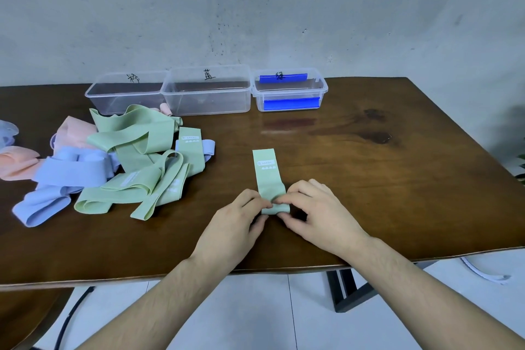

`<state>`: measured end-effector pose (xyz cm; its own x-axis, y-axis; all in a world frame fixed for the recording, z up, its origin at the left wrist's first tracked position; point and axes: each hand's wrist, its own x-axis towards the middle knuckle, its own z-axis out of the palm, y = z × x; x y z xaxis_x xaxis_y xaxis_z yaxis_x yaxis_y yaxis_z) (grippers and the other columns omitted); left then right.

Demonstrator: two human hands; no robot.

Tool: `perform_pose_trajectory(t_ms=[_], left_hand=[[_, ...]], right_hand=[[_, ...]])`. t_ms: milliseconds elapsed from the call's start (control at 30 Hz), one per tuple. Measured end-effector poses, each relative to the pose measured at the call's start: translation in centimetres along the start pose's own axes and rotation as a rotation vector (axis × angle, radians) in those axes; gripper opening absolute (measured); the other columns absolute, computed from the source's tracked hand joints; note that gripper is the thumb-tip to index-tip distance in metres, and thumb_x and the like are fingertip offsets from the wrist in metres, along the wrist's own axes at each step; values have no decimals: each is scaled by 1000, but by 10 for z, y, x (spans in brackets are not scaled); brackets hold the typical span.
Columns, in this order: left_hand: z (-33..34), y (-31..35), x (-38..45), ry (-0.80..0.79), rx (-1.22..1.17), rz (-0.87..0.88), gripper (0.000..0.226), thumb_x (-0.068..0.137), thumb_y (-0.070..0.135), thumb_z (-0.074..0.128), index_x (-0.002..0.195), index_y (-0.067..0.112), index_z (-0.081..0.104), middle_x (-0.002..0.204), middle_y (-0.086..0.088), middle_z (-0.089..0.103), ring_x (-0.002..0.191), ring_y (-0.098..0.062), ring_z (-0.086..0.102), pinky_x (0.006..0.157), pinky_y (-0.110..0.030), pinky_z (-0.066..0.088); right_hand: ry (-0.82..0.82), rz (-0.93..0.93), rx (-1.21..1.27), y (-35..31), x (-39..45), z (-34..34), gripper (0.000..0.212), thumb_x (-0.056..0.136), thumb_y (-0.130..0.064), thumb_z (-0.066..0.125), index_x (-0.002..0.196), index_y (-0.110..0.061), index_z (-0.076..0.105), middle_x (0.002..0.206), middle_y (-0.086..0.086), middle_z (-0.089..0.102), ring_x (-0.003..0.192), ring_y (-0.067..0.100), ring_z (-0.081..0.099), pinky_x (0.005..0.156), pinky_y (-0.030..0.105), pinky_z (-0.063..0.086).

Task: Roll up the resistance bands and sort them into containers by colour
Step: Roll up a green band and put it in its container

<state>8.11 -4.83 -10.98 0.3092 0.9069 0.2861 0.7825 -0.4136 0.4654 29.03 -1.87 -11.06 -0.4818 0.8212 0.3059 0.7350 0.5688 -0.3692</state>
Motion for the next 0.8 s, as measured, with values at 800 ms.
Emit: perform_pose_trajectory(t_ms=[800], left_hand=[[0,-11,9,13,181,79,14,95,31,62,107,28,65,114,11,66,109,-12,59,86,-25,42]], right_hand=[[-184,58,92,5,24,2,40,93,-58,52,124,-40,69,103,-22,53,95,5,36,93,31,38]])
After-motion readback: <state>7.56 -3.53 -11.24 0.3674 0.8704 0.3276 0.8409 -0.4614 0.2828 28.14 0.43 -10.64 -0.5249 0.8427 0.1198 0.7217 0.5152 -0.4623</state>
